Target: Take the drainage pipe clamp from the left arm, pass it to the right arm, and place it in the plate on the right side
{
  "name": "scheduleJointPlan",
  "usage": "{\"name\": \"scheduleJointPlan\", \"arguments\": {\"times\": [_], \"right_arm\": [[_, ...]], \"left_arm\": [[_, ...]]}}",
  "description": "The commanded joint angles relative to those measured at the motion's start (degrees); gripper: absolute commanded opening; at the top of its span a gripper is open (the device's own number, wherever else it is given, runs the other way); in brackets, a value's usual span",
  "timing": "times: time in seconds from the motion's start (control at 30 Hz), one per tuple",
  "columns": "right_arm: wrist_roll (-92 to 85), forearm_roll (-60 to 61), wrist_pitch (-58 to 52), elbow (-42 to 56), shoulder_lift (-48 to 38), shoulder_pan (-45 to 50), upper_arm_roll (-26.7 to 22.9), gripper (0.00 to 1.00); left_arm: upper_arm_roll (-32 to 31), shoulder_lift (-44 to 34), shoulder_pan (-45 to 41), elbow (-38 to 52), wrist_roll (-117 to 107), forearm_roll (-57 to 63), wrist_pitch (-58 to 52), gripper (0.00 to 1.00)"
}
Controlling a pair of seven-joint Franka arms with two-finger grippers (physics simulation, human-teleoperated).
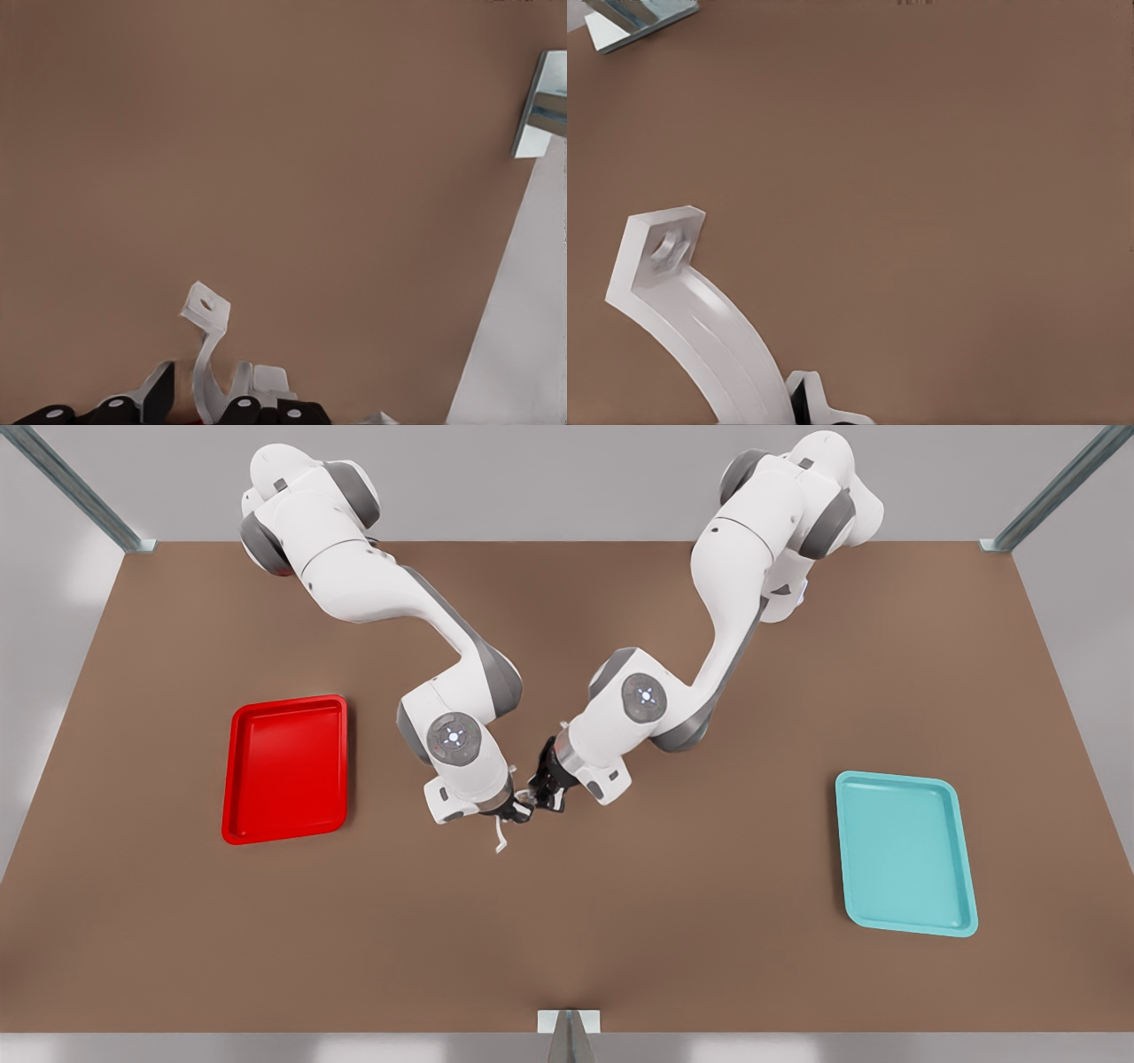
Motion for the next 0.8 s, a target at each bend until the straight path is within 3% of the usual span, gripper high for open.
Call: {"name": "scheduleJointPlan", "arguments": {"times": [0.0,0.1,0.2,0.33,0.47,0.57,0.67,0.7,0.77], "right_arm": [[7.4,-0.4,0.4,-0.1,-0.1,0.0,0.0,0.21],[6.6,-0.4,0.1,-0.1,-0.1,-0.1,0.0,0.21],[5.1,-0.4,-0.1,-0.3,-0.2,-0.4,0.0,0.21],[-0.1,-0.4,-0.6,-2.4,-1.2,-1.9,0.1,0.21],[-8.7,0.1,-2.1,-8.0,-5.3,-6.6,0.9,0.21],[-19.0,0.1,-2.0,-18.1,-10.8,-20.2,8.7,0.21],[-34.3,0.0,-1.9,-26.4,-16.3,-29.6,9.2,0.21],[-41.8,0.0,-1.9,-28.5,-18.4,-33.9,9.2,0.21],[-57.6,0.1,-2.0,-34.9,-25.8,-44.7,9.3,0.21]], "left_arm": [[0.0,-0.2,-0.1,0.1,-4.0,-0.6,-0.1,1.00],[0.1,-2.0,0.1,0.1,-3.8,1.6,-1.3,1.00],[0.1,-6.1,2.3,0.1,-1.1,1.9,-9.6,1.00],[-0.2,-10.7,14.9,0.1,19.5,-1.1,-27.3,1.00],[0.4,-11.8,24.6,0.1,43.2,0.3,-36.4,1.00],[0.6,-12.9,32.5,0.1,77.1,8.2,-39.9,1.00],[0.5,-17.7,36.6,-1.0,106.4,17.7,-44.4,1.00],[0.0,-23.3,37.0,-6.9,111.2,20.6,-43.0,1.00],[-1.5,-26.5,37.3,-8.8,111.2,22.0,-42.5,1.00]]}}
